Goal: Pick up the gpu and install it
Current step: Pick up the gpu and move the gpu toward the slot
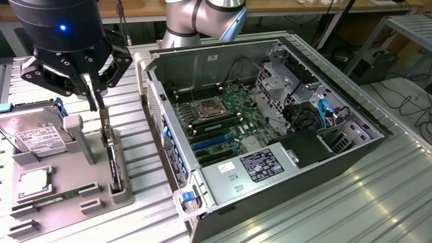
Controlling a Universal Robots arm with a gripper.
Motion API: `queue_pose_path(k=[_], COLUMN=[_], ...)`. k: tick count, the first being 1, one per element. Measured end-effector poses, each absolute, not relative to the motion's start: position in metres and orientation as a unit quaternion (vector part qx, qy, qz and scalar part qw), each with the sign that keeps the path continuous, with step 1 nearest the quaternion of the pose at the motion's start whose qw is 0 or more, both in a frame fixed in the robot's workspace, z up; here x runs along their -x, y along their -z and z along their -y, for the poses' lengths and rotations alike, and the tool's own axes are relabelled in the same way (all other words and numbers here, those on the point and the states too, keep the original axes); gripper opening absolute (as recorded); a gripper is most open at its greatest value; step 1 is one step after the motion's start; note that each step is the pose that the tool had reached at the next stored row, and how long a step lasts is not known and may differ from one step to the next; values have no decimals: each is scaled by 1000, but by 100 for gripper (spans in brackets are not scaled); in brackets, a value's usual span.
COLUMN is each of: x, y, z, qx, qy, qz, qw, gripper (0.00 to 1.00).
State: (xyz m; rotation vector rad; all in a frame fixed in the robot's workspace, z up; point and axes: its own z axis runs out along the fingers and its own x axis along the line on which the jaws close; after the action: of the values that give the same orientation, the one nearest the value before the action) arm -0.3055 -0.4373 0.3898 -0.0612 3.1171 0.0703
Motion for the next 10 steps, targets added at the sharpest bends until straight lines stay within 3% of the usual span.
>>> queue_pose_path(k=[6, 8, 9, 10], x=[306, 306, 306, 306], y=[-390, -389, -387, -382], z=[437, 437, 437, 437], qx=[19, 19, 17, 9], qy=[-23, -23, -23, -22], qz=[-999, -999, -1000, -1000], qw=[12, 12, 12, 12], gripper=[54, 54, 60, 60])
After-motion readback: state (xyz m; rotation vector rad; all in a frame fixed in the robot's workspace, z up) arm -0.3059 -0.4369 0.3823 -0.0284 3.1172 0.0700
